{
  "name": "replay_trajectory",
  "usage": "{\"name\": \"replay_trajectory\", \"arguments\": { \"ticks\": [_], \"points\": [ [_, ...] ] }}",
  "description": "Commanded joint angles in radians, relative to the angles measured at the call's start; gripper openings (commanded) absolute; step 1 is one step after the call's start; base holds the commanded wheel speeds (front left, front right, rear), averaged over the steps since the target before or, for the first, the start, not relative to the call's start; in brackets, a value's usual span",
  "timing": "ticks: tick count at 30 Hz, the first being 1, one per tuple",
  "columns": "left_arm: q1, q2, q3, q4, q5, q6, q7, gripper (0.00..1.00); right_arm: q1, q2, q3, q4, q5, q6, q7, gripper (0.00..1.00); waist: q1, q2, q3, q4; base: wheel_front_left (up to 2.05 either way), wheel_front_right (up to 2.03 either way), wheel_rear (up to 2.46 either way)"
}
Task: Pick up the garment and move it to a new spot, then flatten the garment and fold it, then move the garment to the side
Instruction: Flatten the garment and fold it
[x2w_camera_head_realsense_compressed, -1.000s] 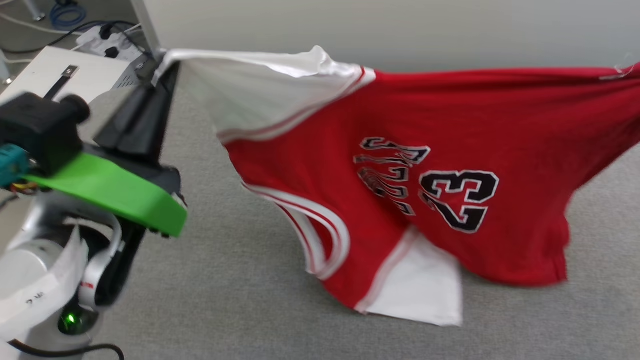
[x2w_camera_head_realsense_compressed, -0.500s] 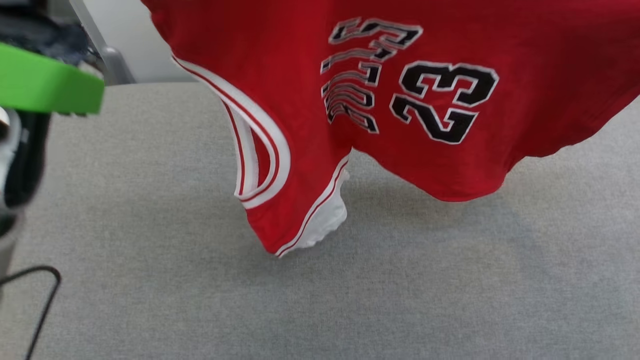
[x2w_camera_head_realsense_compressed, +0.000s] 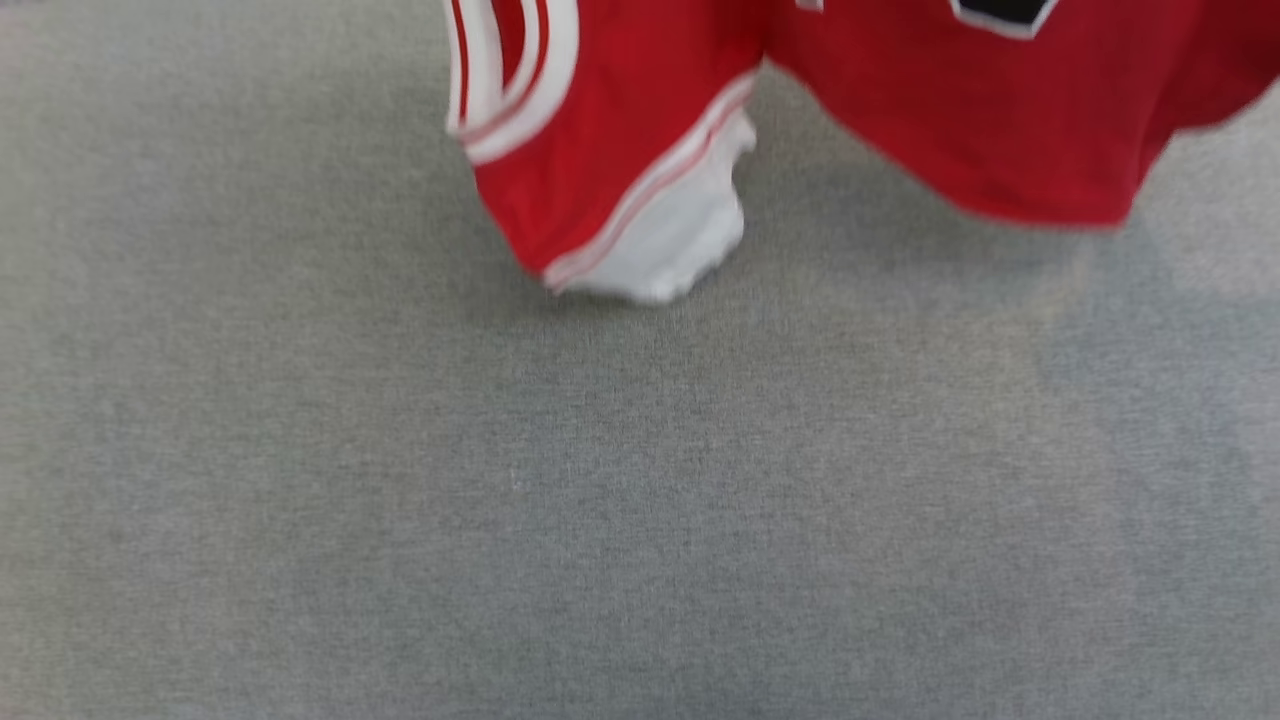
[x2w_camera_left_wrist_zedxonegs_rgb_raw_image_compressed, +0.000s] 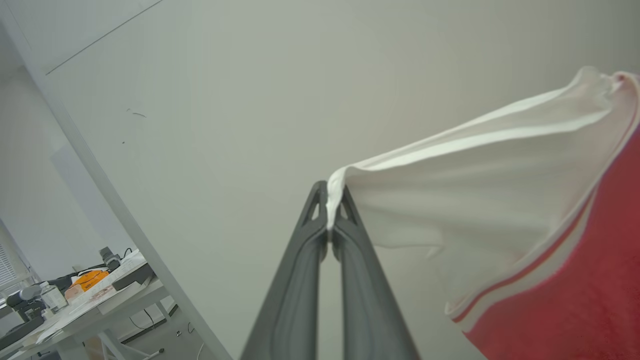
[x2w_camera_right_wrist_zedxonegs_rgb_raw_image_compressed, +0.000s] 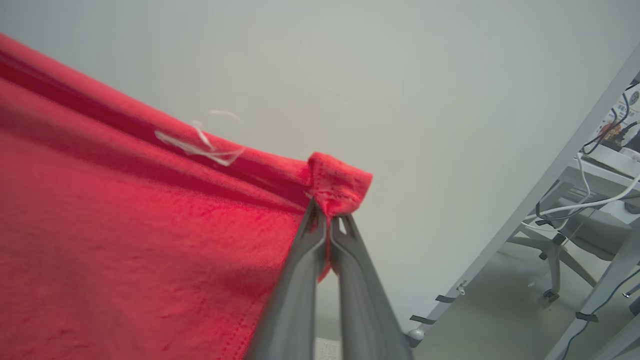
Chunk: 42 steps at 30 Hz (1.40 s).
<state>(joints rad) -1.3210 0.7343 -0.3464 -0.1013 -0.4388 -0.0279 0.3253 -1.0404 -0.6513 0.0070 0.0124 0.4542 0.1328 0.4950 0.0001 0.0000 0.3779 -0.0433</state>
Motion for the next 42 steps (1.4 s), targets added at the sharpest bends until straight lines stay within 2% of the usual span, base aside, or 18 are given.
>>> {"name": "replay_trajectory", "arguments": {
  "ticks": [1,5,8,15,20,25,30,36,42],
  "points": [
    [-0.062,0.003,0.001,0.042,0.022,-0.011,-0.004,0.00,-0.046,-0.011,0.006,0.041,-0.020,-0.002,-0.017,0.00,-0.0001,0.0000,0.153,-0.007,0.00,0.00,0.00],
    [-0.237,-0.035,-0.053,0.187,0.070,-0.057,-0.026,0.00,-0.202,0.002,0.061,0.177,-0.065,-0.002,-0.079,0.00,-0.0001,0.0000,0.228,-0.007,0.00,0.00,0.00],
    [-0.362,-0.066,-0.084,0.306,0.108,-0.071,-0.053,0.00,-0.316,0.023,0.093,0.277,-0.103,-0.002,-0.133,0.00,-0.0001,0.0000,0.270,-0.009,0.00,0.00,0.00],
    [-0.641,-0.147,-0.114,0.603,0.196,-0.072,-0.206,0.00,-0.558,0.112,0.105,0.517,-0.224,-0.002,-0.316,0.00,-0.0001,0.0000,0.347,-0.016,0.00,0.00,0.00],
    [-0.717,-0.194,-0.148,0.784,0.237,-0.072,-0.351,0.00,-0.640,0.182,0.090,0.644,-0.298,-0.002,-0.455,0.00,-0.0001,0.0000,0.380,-0.007,0.00,0.00,0.00],
    [-0.638,-0.235,-0.174,0.923,0.217,-0.081,-0.470,0.00,-0.634,0.235,0.110,0.751,-0.329,-0.002,-0.566,0.00,-0.0001,0.0000,0.388,0.015,0.00,0.00,0.00],
    [-0.489,-0.275,-0.187,0.987,0.184,-0.081,-0.551,0.00,-0.575,0.281,0.134,0.816,-0.319,-0.002,-0.648,0.00,-0.0001,0.0000,0.363,0.034,0.00,0.00,0.00],
    [-0.284,-0.320,-0.183,0.962,0.140,-0.072,-0.583,0.00,-0.448,0.307,0.187,0.845,-0.288,-0.002,-0.711,0.00,-0.0001,0.0000,0.298,0.055,0.00,0.00,0.00],
    [-0.001,-0.354,-0.174,0.861,0.088,-0.064,-0.587,0.00,-0.258,0.307,0.218,0.859,-0.218,-0.002,-0.733,0.00,-0.0001,0.0000,0.184,0.081,0.00,0.00,0.00]
  ]
}}
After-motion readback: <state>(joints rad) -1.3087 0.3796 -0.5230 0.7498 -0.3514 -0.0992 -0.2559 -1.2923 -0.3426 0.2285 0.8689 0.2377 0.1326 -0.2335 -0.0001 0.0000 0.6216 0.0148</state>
